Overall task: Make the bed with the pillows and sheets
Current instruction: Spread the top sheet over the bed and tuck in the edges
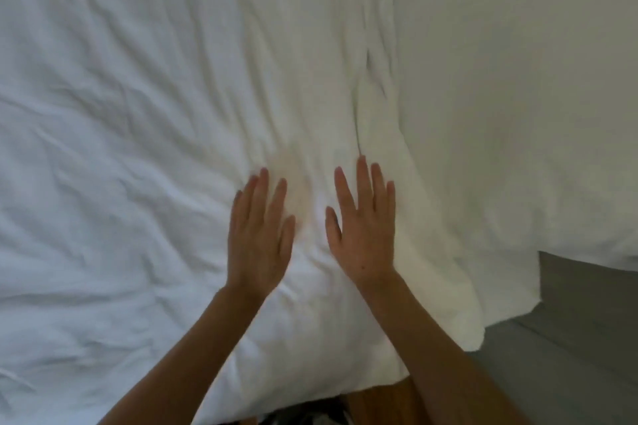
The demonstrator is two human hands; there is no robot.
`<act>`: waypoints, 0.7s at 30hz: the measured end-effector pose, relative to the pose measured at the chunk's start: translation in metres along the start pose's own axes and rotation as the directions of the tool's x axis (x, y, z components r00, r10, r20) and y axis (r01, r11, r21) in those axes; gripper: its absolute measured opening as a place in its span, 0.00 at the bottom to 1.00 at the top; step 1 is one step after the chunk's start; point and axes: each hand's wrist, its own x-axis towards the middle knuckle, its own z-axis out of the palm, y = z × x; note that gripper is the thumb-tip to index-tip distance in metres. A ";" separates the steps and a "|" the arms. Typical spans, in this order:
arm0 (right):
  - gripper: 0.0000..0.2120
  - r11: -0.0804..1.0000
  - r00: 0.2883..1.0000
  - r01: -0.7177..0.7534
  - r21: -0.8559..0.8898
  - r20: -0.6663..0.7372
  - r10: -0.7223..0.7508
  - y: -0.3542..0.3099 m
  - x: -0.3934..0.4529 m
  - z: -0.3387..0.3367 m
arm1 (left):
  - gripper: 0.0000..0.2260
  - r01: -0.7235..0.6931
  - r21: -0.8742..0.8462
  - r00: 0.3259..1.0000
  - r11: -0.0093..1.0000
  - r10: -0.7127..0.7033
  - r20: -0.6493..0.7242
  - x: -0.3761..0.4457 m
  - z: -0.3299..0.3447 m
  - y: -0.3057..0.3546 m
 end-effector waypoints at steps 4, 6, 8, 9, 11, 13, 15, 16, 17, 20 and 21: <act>0.30 0.935 0.936 -0.350 0.050 -0.004 0.351 0.041 0.084 -0.014 | 0.24 0.156 0.024 0.988 0.988 -0.156 0.006 0.076 0.006 0.000; 0.35 0.853 0.849 -0.512 0.104 0.214 0.483 0.063 0.099 -0.017 | 0.25 0.131 0.023 0.991 0.991 -0.132 0.036 0.092 0.016 0.010; 0.38 0.821 0.772 -0.566 0.073 0.396 0.497 0.070 0.094 -0.013 | 0.24 0.079 0.022 0.994 0.997 -0.081 0.076 0.093 0.030 0.026; 0.37 0.802 0.737 -0.592 0.073 0.451 0.503 0.069 0.087 -0.010 | 0.24 0.072 0.008 0.992 0.997 -0.072 0.104 0.090 0.036 0.034; 0.35 0.719 0.645 -0.685 0.117 0.555 0.525 0.065 0.074 -0.003 | 0.24 0.136 -0.027 0.977 0.990 -0.130 0.169 0.076 0.047 0.048; 0.32 0.592 0.567 -0.776 0.217 0.650 0.506 0.061 0.067 0.002 | 0.24 0.213 -0.055 0.961 0.975 -0.199 0.192 0.062 0.049 0.055; 0.27 0.571 0.607 -0.767 0.294 0.623 0.494 0.060 0.061 -0.005 | 0.23 0.239 -0.094 0.956 0.966 -0.218 0.196 0.054 0.044 0.058; 0.25 0.617 0.645 -0.735 0.281 0.572 0.507 0.062 0.056 -0.015 | 0.23 0.254 -0.120 0.952 0.960 -0.227 0.204 0.052 0.039 0.060; 0.24 0.685 0.683 -0.692 0.229 0.517 0.517 0.066 0.050 -0.027 | 0.23 0.272 -0.145 0.948 0.951 -0.239 0.208 0.052 0.034 0.061; 0.25 0.865 0.780 -0.499 -0.044 0.412 0.471 0.084 0.031 -0.075 | 0.23 0.285 -0.207 0.952 0.936 -0.250 0.176 0.053 0.020 0.068; 0.26 0.879 0.795 -0.465 -0.102 0.389 0.466 0.090 0.026 -0.091 | 0.23 0.259 -0.224 0.962 0.939 -0.232 0.142 0.054 0.016 0.072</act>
